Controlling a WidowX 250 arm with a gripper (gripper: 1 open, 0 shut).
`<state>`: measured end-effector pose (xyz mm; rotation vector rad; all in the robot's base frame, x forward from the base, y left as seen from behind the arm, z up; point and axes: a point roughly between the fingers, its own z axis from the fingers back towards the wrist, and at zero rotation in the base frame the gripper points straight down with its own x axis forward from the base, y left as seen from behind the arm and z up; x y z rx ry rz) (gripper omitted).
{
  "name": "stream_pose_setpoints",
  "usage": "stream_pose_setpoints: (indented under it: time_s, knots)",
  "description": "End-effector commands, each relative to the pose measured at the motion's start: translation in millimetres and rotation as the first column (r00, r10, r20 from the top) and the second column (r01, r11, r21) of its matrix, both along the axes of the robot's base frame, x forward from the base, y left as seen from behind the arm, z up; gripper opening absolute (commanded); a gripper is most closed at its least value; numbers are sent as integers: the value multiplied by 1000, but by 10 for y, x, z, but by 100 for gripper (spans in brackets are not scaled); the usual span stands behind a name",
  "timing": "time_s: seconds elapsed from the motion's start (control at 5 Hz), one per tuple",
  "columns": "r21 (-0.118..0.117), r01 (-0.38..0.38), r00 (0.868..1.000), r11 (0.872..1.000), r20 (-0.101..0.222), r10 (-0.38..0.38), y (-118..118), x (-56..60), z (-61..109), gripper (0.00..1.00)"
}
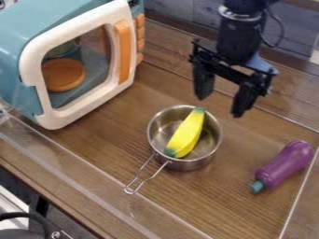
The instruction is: Put the eggplant in the silver pot
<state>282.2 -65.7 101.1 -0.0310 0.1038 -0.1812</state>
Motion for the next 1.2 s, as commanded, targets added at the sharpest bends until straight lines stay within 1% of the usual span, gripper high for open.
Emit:
stream_pose_setpoints:
  time_s: [0.0, 0.2, 0.4, 0.6, 1.0]
  knots:
    - [-9, 32, 998, 999, 48, -31, -177, 16, 37, 100]
    - [-18, 68, 995, 998, 74, -66, -359, 17, -6, 100]
    - [-21, 84, 992, 996, 99, -82, -528, 29, -84, 100]
    - [-25, 96, 989, 995, 117, -92, -631, 54, -200, 100]
    - [-43, 108, 984, 993, 147, -100, -757, 115, -444, 100]
